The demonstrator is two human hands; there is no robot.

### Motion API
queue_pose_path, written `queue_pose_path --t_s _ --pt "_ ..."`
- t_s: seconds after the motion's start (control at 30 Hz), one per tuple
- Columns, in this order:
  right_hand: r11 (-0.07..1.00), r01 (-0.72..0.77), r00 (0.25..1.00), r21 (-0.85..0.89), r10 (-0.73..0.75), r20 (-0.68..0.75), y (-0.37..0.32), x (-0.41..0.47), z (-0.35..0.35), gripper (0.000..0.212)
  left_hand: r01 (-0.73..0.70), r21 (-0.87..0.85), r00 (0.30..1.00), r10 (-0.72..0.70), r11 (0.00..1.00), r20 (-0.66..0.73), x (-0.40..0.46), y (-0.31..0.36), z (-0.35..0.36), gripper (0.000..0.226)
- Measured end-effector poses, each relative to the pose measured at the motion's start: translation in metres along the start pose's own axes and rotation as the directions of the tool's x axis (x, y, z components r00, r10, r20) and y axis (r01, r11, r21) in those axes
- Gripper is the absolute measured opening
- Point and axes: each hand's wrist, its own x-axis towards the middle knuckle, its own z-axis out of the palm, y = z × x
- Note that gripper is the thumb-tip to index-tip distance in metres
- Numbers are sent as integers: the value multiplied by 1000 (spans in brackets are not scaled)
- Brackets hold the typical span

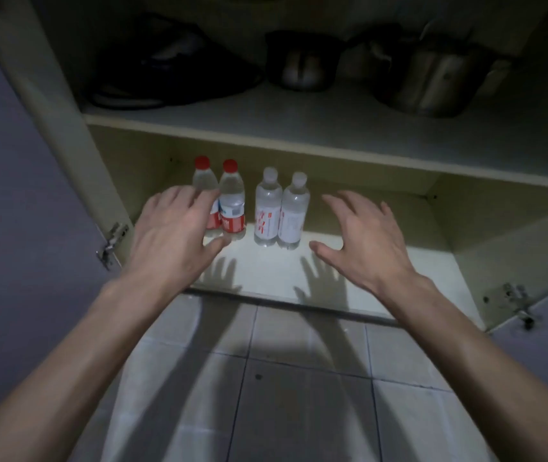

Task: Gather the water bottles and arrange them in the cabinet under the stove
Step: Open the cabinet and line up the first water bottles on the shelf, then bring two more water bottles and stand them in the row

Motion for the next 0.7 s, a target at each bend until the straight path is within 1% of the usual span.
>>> queue_pose_path --t_s 0.1,0.23,0.37,0.43,0.53,0.63,0.7 --pt "1000 1 1000 -22 -1 9 -4 -23 -44 85 -11 15 1000 11 1000 -16 -10 11 -49 65" --pt "999 -40 999 -25 39 -3 -5 -40 -114 85 -36 14 999 36 999 -38 -8 16 -114 65" --pt "996 -72 997 -52 69 -46 -2 -55 -190 85 -35 23 995 37 999 -90 1 25 -179 74" --pt "994 -91 994 -67 86 -73 7 -64 -226 85 -33 15 996 34 999 -80 3 30 -203 81" --pt "987 -128 988 -96 118 -101 22 -80 -269 83 -42 -16 999 42 999 -31 2 39 -228 86" --pt "980 -167 980 -105 153 -124 30 -92 -299 83 -86 -104 996 85 991 -12 -2 56 -255 88" --pt "977 -192 975 -96 178 -135 31 -97 -313 82 -128 -119 992 128 985 -14 0 70 -271 88"
